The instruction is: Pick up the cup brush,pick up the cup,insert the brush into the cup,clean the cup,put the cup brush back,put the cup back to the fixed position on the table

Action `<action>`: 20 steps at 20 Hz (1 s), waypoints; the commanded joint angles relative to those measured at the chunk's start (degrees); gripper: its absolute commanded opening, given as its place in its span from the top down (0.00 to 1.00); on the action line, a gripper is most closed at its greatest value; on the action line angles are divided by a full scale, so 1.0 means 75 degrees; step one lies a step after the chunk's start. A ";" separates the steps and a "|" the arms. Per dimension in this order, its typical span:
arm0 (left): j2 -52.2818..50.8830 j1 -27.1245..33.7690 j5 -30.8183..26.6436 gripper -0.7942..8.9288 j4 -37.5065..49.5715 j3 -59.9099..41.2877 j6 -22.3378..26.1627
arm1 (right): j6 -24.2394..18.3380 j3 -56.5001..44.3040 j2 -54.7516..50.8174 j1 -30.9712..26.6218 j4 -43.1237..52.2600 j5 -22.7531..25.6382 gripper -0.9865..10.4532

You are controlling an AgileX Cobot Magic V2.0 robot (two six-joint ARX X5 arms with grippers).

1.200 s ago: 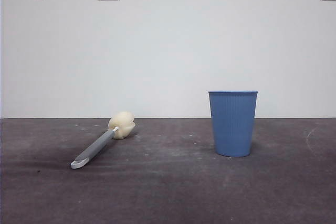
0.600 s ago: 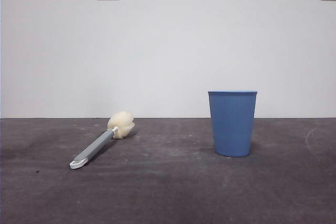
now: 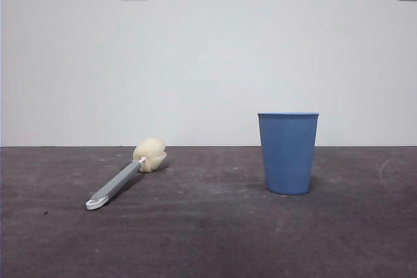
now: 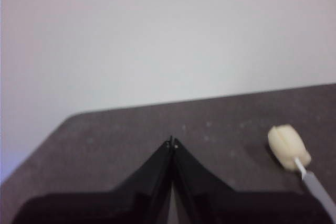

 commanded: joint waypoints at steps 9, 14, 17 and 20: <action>-0.1495 0.0050 0.0108 0.92 -0.2457 -0.0933 -0.1300 | 0.0052 0.0020 -0.0003 0.0015 0.0015 0.0017 0.91; -0.1492 0.0055 0.0058 0.92 -0.2419 -0.0933 -0.1472 | 0.0052 0.0020 -0.0003 0.0015 -0.0009 0.0020 0.91; -0.1495 0.0055 0.0044 0.92 -0.2419 -0.0933 -0.1472 | 0.0052 0.0020 -0.0003 0.0015 -0.0009 0.0020 0.91; -0.1492 0.0055 0.0044 0.92 -0.2419 -0.0933 -0.1472 | 0.0052 0.0020 -0.0003 0.0015 -0.0009 0.0020 0.91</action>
